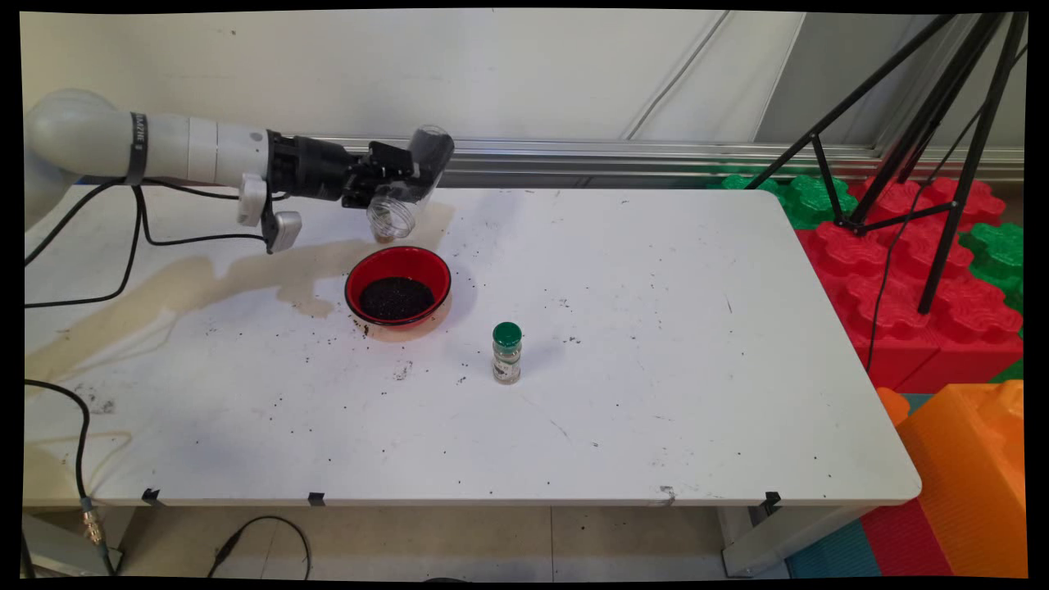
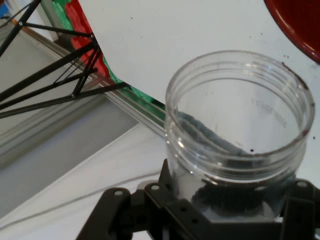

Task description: Pour the black seasoning powder in the red bowl

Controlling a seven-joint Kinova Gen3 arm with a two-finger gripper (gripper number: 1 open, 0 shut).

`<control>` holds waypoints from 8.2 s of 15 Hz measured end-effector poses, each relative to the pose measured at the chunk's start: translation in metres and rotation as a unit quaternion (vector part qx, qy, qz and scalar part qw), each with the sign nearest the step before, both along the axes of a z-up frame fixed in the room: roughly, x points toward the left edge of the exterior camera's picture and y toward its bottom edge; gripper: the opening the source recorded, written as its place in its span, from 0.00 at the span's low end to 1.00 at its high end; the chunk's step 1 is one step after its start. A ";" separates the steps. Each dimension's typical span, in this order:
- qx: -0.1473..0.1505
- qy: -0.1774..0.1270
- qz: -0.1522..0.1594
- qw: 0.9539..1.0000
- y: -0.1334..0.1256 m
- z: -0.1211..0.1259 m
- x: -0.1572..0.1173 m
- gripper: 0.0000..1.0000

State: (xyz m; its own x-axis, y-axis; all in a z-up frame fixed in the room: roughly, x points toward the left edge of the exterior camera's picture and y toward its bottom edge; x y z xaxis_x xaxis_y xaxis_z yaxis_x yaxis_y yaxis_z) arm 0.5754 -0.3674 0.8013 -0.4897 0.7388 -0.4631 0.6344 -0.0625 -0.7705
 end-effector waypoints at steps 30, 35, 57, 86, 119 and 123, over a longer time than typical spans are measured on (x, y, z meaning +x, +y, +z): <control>-0.126 -0.096 -0.078 0.984 0.024 0.004 -0.002 0.00; -0.132 -0.098 -0.083 0.983 0.026 0.004 -0.003 0.00; -0.157 -0.112 -0.104 0.976 0.029 0.007 -0.007 0.00; -0.198 -0.123 -0.121 0.965 0.030 0.014 -0.012 0.00; -0.264 -0.142 -0.138 0.944 0.033 0.026 -0.013 0.00; -0.273 -0.150 -0.142 0.940 0.034 0.027 -0.013 0.00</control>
